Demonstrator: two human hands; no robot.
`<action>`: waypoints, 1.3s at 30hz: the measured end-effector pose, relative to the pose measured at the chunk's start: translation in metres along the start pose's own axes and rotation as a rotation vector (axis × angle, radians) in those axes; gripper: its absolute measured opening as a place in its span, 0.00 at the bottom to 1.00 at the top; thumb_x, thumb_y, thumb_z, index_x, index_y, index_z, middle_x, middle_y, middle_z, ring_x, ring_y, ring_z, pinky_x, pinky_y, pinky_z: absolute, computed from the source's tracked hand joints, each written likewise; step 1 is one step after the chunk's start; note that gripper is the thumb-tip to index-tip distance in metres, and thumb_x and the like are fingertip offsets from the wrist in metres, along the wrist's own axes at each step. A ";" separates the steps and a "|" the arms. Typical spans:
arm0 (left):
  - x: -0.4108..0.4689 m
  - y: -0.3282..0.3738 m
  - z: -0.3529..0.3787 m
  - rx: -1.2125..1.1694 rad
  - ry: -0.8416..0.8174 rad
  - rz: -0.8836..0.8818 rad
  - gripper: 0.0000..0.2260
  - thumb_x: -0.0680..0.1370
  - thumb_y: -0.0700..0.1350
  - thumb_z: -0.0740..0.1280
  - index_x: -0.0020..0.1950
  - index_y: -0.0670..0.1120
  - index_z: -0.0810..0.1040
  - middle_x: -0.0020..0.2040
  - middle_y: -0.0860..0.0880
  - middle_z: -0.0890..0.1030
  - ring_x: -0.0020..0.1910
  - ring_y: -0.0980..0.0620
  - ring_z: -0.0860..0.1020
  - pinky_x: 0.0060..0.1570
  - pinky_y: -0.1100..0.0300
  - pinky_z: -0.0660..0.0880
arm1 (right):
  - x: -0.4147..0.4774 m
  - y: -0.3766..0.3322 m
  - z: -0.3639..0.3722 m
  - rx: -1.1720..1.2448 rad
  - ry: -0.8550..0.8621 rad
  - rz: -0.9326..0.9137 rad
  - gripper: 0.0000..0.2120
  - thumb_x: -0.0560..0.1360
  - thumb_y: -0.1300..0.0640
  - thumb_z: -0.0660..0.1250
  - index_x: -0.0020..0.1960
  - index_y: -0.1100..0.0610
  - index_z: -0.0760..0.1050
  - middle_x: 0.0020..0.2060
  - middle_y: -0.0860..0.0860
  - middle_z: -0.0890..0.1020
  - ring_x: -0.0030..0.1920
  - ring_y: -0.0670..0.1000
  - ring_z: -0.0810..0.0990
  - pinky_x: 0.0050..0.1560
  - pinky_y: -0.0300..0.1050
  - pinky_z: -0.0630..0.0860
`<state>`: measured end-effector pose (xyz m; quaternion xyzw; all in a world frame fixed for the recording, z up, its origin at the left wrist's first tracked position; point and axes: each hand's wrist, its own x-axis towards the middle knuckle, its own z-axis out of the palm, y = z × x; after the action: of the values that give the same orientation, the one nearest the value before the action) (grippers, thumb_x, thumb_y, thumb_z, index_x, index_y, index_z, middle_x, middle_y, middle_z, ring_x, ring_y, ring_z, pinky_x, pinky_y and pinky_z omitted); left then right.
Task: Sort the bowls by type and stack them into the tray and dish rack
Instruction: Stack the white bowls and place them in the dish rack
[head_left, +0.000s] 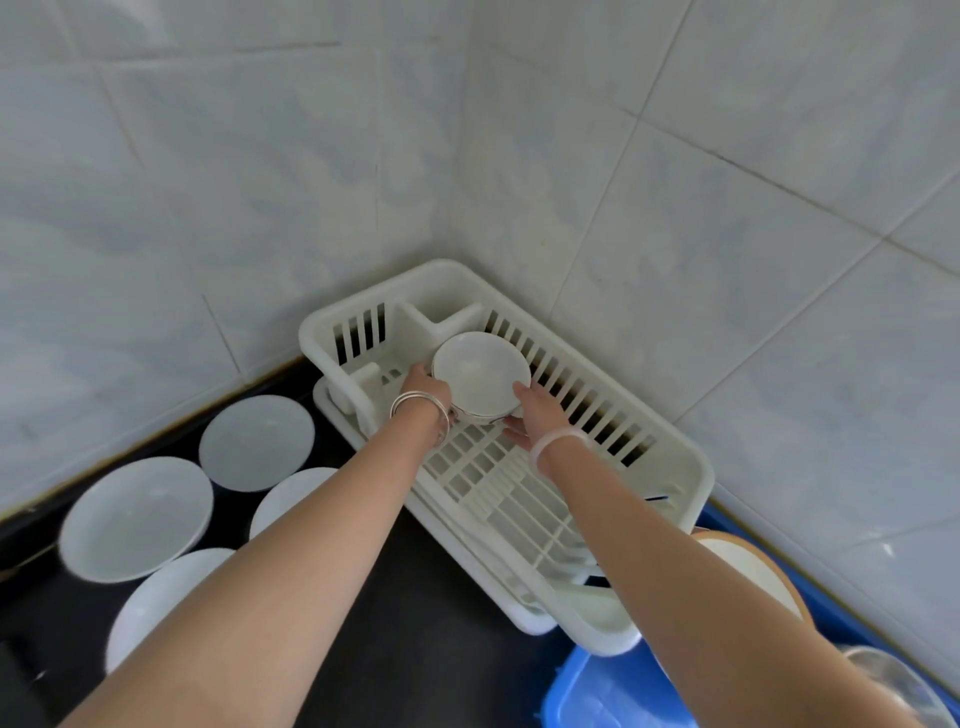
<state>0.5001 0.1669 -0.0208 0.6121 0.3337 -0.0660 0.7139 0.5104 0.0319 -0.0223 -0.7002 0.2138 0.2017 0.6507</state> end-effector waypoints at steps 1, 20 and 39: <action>0.000 -0.001 0.000 0.031 0.002 0.019 0.23 0.76 0.31 0.52 0.69 0.46 0.66 0.61 0.41 0.73 0.46 0.42 0.74 0.47 0.46 0.77 | -0.001 -0.001 0.000 -0.035 -0.003 -0.005 0.20 0.79 0.52 0.57 0.71 0.52 0.63 0.46 0.48 0.73 0.57 0.57 0.77 0.53 0.49 0.75; -0.103 -0.006 -0.072 0.435 0.055 0.363 0.18 0.80 0.41 0.56 0.70 0.47 0.68 0.70 0.47 0.71 0.67 0.48 0.70 0.60 0.61 0.66 | -0.130 -0.021 0.016 -0.600 -0.041 -0.352 0.18 0.80 0.50 0.53 0.67 0.51 0.67 0.51 0.54 0.78 0.46 0.53 0.77 0.45 0.48 0.72; -0.183 -0.158 -0.234 0.549 0.564 0.153 0.29 0.74 0.34 0.64 0.73 0.47 0.61 0.75 0.45 0.61 0.74 0.45 0.59 0.70 0.48 0.60 | -0.139 0.106 0.120 -0.621 -0.128 0.013 0.20 0.77 0.58 0.60 0.69 0.55 0.64 0.49 0.56 0.78 0.46 0.57 0.81 0.49 0.54 0.81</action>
<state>0.1873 0.2863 -0.0567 0.7974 0.4399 0.0715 0.4070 0.3348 0.1500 -0.0404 -0.8499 0.1052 0.3052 0.4165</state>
